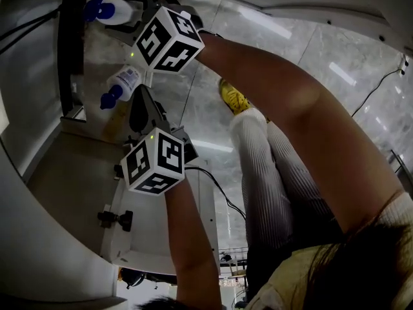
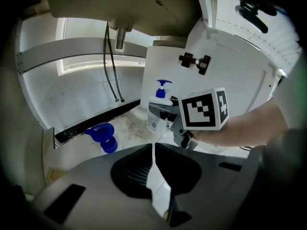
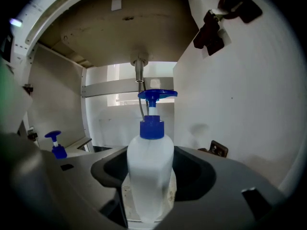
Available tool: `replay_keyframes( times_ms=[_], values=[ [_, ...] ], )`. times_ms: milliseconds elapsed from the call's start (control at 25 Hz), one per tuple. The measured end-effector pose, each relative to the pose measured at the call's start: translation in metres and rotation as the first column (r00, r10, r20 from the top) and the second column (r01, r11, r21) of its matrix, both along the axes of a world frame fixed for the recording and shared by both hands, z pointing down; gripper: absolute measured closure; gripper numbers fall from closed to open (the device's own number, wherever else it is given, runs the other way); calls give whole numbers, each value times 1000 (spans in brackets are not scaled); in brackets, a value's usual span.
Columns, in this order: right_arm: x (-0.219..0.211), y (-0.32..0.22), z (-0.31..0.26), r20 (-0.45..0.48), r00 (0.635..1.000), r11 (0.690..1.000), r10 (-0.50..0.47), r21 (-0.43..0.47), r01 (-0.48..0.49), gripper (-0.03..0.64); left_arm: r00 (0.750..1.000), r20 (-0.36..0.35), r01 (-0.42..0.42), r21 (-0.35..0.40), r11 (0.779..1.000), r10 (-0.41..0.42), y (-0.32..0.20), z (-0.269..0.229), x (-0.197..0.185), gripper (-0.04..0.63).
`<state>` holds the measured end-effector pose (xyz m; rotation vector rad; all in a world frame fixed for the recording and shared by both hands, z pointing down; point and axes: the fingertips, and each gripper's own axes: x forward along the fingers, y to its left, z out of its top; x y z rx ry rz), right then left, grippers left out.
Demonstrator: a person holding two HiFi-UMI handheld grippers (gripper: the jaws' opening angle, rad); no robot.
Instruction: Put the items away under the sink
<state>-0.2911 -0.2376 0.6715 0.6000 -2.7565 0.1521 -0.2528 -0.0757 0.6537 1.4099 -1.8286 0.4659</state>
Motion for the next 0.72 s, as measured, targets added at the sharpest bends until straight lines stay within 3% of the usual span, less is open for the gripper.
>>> replay_keyframes(
  times_ms=[400,720],
  values=[
    [-2,8,18,12,1000,1000,14,-20,-14,348,1000,-26,-9,54,998,11,3,3,0,543],
    [7,16,18,11,1000,1000,6,-22,-6,348,998,-24,-64,66,996,66,-1,2,9,543]
  ],
)
